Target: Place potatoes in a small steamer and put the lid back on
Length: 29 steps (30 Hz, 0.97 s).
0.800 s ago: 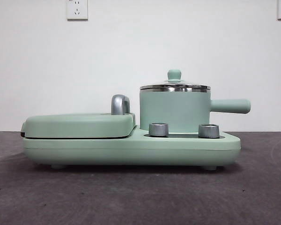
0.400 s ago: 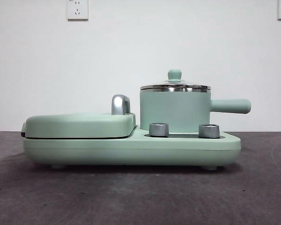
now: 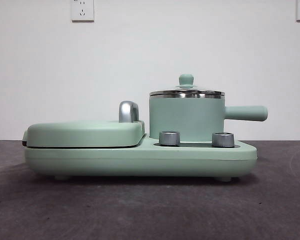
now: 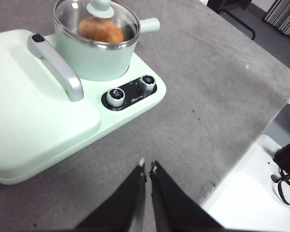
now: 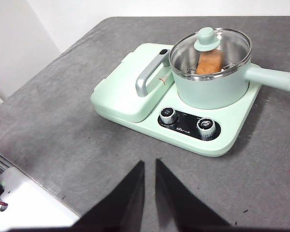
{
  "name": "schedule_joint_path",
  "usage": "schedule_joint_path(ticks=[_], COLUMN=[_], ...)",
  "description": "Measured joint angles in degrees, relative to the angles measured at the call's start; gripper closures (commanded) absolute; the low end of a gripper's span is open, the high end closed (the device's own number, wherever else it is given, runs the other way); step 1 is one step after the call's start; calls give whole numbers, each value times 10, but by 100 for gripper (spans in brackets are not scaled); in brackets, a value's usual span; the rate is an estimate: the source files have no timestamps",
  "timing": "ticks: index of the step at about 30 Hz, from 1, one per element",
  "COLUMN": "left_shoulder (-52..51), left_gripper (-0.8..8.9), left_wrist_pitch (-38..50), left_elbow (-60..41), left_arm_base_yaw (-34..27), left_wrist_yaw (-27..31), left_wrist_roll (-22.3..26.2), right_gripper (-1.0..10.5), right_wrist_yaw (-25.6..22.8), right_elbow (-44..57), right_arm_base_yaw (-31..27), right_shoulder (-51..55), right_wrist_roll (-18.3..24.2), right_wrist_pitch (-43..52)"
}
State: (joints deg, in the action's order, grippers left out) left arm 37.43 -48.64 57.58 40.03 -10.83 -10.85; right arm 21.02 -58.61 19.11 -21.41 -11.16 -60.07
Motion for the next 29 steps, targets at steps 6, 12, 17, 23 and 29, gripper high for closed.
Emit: schedule_joint_path(ticks=[6,12,17,23,29], left_shoulder=[0,0,-6,-81,-200], left_gripper=[803,803,803,803,802], left_wrist_pitch=[0,0,5,116,282], left_elbow=[0,0,-3,-108,-306], left_arm_base_yaw=[0,0,-5,-94,-222], left_wrist_yaw=[0,0,0,-1,0], left_wrist_roll=[-3,-3,-3,-2,18], right_gripper=[927,927,927,927,927], right_wrist_yaw=[0,0,0,0,0], right_elbow=[0,0,0,0,0], right_arm_base_yaw=[0,0,0,0,0], right_shoulder=[0,0,0,0,0], right_wrist_roll=[0,0,0,0,0], right_wrist_pitch=[0,0,0,0,0])
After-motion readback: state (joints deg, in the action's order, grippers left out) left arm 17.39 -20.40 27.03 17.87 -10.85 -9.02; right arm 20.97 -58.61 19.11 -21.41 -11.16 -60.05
